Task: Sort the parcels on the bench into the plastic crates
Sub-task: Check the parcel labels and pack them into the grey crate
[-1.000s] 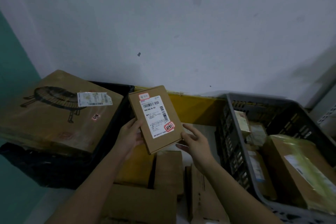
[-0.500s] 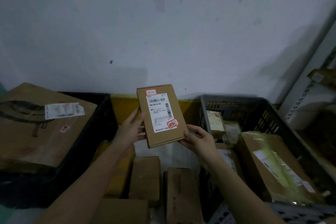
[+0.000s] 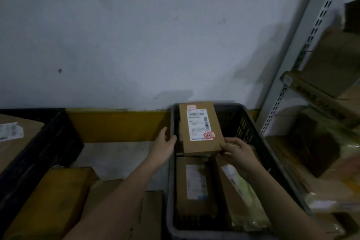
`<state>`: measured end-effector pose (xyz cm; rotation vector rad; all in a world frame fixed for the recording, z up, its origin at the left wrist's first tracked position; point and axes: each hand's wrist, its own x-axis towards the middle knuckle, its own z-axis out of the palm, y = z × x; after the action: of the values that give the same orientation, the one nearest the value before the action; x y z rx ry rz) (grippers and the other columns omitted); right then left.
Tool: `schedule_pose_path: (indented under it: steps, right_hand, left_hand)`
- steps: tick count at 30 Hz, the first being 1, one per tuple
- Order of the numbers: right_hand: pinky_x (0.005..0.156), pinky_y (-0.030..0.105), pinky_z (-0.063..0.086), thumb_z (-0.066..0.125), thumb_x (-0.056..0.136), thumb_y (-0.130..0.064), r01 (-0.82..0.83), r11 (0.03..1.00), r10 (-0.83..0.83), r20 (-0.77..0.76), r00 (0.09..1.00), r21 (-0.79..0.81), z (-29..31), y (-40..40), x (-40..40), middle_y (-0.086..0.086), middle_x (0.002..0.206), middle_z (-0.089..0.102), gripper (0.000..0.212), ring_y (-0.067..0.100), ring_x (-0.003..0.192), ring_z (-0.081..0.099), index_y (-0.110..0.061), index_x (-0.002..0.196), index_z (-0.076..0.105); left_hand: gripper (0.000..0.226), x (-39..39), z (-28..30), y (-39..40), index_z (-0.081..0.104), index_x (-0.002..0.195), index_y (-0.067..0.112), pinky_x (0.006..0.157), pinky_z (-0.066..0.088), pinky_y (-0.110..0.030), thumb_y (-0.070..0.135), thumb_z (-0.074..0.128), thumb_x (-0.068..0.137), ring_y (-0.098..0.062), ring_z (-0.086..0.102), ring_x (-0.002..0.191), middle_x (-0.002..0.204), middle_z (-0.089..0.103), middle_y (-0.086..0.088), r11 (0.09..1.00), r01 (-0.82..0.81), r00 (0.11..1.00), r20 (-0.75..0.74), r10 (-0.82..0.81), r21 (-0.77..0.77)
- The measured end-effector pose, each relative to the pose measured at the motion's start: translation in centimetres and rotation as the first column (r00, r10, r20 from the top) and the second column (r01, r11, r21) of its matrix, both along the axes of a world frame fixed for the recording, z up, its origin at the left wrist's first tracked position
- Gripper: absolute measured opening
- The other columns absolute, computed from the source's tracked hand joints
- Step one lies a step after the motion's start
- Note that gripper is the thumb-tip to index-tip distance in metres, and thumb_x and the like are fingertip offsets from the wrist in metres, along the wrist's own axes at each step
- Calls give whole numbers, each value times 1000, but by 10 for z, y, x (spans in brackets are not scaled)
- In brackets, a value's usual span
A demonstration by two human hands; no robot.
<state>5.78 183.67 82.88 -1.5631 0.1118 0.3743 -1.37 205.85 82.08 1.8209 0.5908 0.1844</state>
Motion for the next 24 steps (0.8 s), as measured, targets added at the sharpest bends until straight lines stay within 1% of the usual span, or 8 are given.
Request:
schedule_pose_path:
  steps: [5, 9, 12, 14, 17, 18, 21, 24]
  right_hand:
    - [68, 38, 63, 63, 92, -4, -190, 939, 166, -105, 980, -286, -4, -22, 3, 23, 99, 67, 18, 28, 79, 70, -3, 109, 55]
    - [65, 36, 60, 62, 92, -5, -314, 822, 278, -147, 949, -474, -1, -21, -10, 15, 86, 66, 14, 23, 68, 67, -5, 101, 52]
    - [66, 39, 63, 64, 91, -13, -437, 723, 389, -208, 897, -534, -1, -12, -22, 12, 97, 64, 14, 26, 75, 71, -12, 94, 50]
    - [62, 35, 61, 62, 95, -23, -567, 580, 512, -280, 812, -585, -3, -4, -31, 7, 99, 62, 13, 28, 78, 72, -15, 98, 52]
    - [68, 29, 50, 53, 97, -27, -397, 217, 644, -175, 745, -892, -18, 5, -35, 9, 109, 66, 18, 27, 98, 68, -14, 106, 62]
    - [75, 30, 50, 51, 97, -24, -317, 152, 647, -148, 748, -936, -25, 8, -35, 9, 113, 67, 22, 27, 105, 66, -13, 110, 65]
    - [85, 35, 52, 51, 97, -21, -249, 125, 699, -92, 709, -960, -37, 18, -35, 8, 120, 65, 24, 27, 110, 63, -16, 118, 63]
    - [96, 41, 50, 63, 92, -26, -287, 72, 855, -89, 511, -955, -46, 30, -34, 9, 140, 49, 49, 29, 124, 50, -18, 138, 50]
  left_hand:
    - [77, 14, -30, -20, 4, 159, 31, 115, 33, -39, 13, 50, 99, -25, 29, 146, 164, 20, -2, 988, 91, 995, -45, -86, 127]
    - [85, 19, -53, -15, 6, 153, 50, 103, 48, -44, 30, 61, 91, -25, 48, 134, 159, 33, 4, 983, 86, 995, -61, -77, 163]
    - [82, 10, -34, -28, 4, 158, 32, 103, 41, -32, 19, 57, 97, -27, 42, 138, 160, 28, -1, 975, 75, 994, -98, -55, 209]
    - [83, 10, -34, -28, 1, 159, 28, 106, 41, -35, 17, 55, 98, -29, 40, 139, 162, 24, -7, 968, 74, 993, -111, -48, 241]
    - [86, 11, -38, -26, -3, 158, 30, 105, 45, -41, 15, 55, 96, -31, 42, 137, 164, 20, -7, 958, 83, 991, -121, -51, 275]
    - [86, 11, -37, -26, -3, 158, 31, 103, 46, -40, 12, 53, 97, -30, 44, 136, 164, 18, -7, 958, 92, 989, -139, -56, 270]
    - [83, 9, -37, -27, -3, 159, 30, 100, 45, -37, 4, 47, 97, -30, 44, 135, 165, 15, -5, 949, 91, 990, -128, -54, 302]
    - [83, 9, -36, -27, -2, 159, 28, 97, 49, -39, 1, 45, 96, -31, 47, 131, 166, 14, -5, 943, 89, 990, -136, -47, 319]
